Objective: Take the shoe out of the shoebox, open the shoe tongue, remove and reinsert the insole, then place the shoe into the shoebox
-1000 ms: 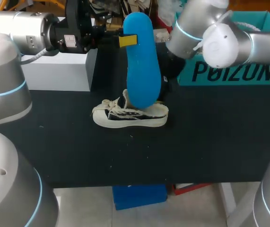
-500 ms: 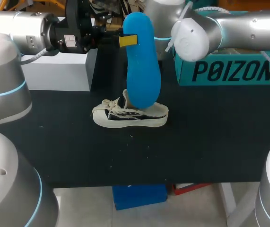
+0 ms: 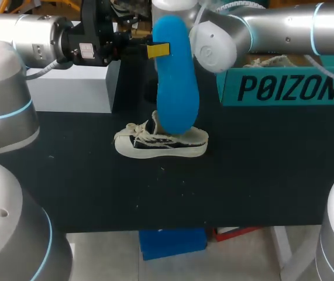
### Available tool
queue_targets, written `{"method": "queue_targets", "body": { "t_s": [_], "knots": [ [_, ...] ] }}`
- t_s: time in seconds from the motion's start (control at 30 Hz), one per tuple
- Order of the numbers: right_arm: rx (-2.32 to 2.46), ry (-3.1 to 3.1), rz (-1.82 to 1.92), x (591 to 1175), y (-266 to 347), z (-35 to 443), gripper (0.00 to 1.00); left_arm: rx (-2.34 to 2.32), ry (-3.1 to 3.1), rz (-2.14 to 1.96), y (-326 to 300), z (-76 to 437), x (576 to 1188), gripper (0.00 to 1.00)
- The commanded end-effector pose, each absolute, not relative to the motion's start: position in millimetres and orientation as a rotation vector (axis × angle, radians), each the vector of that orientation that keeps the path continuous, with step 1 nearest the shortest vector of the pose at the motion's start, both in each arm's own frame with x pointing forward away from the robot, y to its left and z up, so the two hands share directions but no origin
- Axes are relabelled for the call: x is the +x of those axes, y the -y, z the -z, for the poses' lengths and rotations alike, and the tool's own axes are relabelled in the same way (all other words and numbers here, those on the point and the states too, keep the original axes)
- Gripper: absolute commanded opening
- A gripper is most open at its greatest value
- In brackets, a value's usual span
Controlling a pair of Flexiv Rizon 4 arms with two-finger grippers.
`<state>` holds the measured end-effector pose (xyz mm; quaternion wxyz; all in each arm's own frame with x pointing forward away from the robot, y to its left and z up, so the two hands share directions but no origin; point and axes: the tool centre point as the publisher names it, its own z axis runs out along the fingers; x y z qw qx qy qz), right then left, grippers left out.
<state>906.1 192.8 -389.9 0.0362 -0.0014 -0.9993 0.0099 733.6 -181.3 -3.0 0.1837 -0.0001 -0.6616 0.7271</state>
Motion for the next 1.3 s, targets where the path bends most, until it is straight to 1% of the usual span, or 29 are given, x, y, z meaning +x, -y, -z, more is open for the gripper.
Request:
{"method": "queue_targets", "body": {
  "t_s": [0.03, 1.0, 1.1, 1.23, 1.3],
  "knots": [
    [-0.017, 3.075, -0.066, 906.3, -193.7, 388.4, 0.00, 0.001, 1.867, -2.052, 182.4, 3.8, 733.2, 0.00],
    [-0.018, 3.076, -0.074, 907.9, -195.4, 388.5, 0.00, 0.001, 1.867, -2.052, 182.4, 3.8, 733.2, 0.00],
    [-0.053, 3.093, -0.052, 907.3, -187.2, 378.1, 0.00, 0.001, 1.867, -2.052, 182.4, 3.8, 733.2, 0.00],
    [-0.161, 3.130, -0.006, 912.7, -172.5, 346.6, 0.00, 0.001, 1.867, -2.052, 182.4, 3.8, 733.2, 0.00],
    [-0.248, 3.155, -0.051, 916.9, -165.0, 332.6, 0.00, 0.001, 1.867, -2.052, 182.4, 3.8, 733.2, 0.00]
  ]
}}
